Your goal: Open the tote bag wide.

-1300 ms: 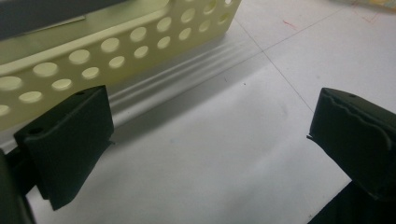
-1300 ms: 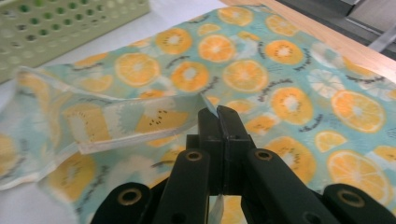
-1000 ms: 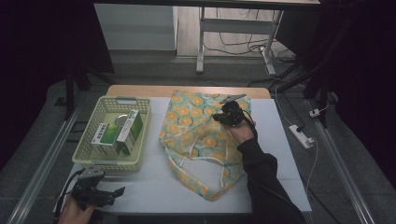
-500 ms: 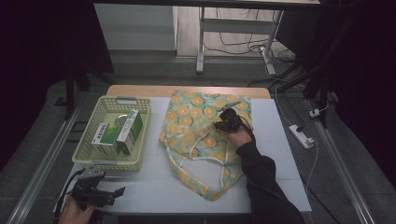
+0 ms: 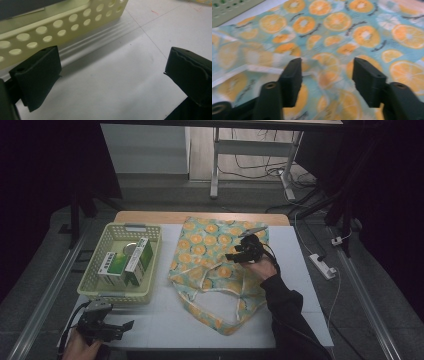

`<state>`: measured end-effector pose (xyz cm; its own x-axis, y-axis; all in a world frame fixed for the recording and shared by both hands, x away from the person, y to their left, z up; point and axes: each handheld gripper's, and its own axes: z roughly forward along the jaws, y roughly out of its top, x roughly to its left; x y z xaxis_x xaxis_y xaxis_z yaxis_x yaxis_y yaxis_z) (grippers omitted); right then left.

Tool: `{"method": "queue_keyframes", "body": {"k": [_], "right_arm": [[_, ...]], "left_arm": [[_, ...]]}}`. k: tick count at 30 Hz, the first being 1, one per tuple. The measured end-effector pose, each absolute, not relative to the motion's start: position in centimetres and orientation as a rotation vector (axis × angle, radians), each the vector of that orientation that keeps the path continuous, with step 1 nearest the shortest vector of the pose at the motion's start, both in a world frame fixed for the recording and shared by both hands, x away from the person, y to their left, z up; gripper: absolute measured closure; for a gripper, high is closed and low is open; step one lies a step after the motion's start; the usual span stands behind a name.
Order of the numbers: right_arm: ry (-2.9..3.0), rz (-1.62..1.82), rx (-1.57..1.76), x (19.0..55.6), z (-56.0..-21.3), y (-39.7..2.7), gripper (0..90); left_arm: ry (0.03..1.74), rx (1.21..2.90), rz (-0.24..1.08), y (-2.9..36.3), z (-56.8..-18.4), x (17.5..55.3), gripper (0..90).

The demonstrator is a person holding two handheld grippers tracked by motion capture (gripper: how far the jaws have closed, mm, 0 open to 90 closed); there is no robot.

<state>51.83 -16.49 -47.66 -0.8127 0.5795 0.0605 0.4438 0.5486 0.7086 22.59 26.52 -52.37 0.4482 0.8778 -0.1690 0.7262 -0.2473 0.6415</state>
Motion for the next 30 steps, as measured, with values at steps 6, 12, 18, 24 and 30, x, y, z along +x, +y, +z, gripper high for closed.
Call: {"method": "queue_keyframes", "body": {"k": [6, 12, 18, 24, 30], "right_arm": [[2.658, 1.139, 0.818, 49.5, -47.3, -16.2, 22.9], [2.714, 1.103, 0.778, 47.5, -47.7, -15.8, 10.5], [2.747, 1.035, 0.705, 45.2, -48.8, -15.1, 3.4], [2.813, 0.937, 0.62, 43.7, -51.2, -14.7, 5.5], [2.821, 0.865, 0.54, 43.5, -52.3, -14.8, 14.3]], "left_arm": [[1.339, 2.035, 0.294, 26.5, -52.4, 22.6, 0.9], [1.339, 2.036, 0.294, 26.5, -52.4, 22.6, 0.9], [1.339, 2.036, 0.294, 26.5, -52.4, 22.6, 0.9], [1.338, 2.037, 0.294, 26.5, -52.4, 22.6, 0.9], [1.337, 2.038, 0.293, 26.5, -52.4, 22.6, 1.0]]}}
